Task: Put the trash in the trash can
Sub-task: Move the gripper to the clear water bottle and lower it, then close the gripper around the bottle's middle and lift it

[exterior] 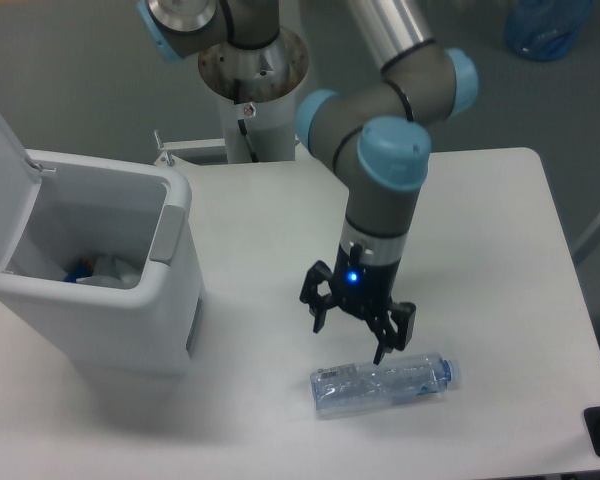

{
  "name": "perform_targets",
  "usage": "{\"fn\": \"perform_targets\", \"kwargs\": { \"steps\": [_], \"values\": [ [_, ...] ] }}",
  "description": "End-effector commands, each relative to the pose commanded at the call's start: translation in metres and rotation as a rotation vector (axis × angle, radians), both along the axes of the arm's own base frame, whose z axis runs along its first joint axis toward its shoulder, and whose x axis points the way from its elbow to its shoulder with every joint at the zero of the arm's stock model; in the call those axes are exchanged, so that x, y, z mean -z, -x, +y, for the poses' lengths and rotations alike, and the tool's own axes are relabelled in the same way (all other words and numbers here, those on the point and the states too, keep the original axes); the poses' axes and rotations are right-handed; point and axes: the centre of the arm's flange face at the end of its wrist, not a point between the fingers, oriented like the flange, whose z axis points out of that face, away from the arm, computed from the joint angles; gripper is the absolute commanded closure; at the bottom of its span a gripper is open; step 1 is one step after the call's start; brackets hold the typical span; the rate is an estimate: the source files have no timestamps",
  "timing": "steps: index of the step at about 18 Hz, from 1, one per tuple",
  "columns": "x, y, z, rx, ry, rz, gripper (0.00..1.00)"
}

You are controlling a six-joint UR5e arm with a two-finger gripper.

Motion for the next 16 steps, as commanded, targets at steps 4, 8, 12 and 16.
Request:
{"fn": "perform_targets", "kwargs": {
  "steps": [4, 8, 12, 16],
  "values": [
    [0.023, 0.011, 0.008, 0.091, 0.023, 0.019, 0.0],
    [0.049, 0.022, 0.018, 0.151, 0.06, 0.031, 0.0],
    [0.064, 0.008, 0.022, 0.193, 0.1, 0.023, 0.0],
    [0.084, 0.001, 0.031, 0.208, 0.122, 0.007, 0.0]
  ]
}}
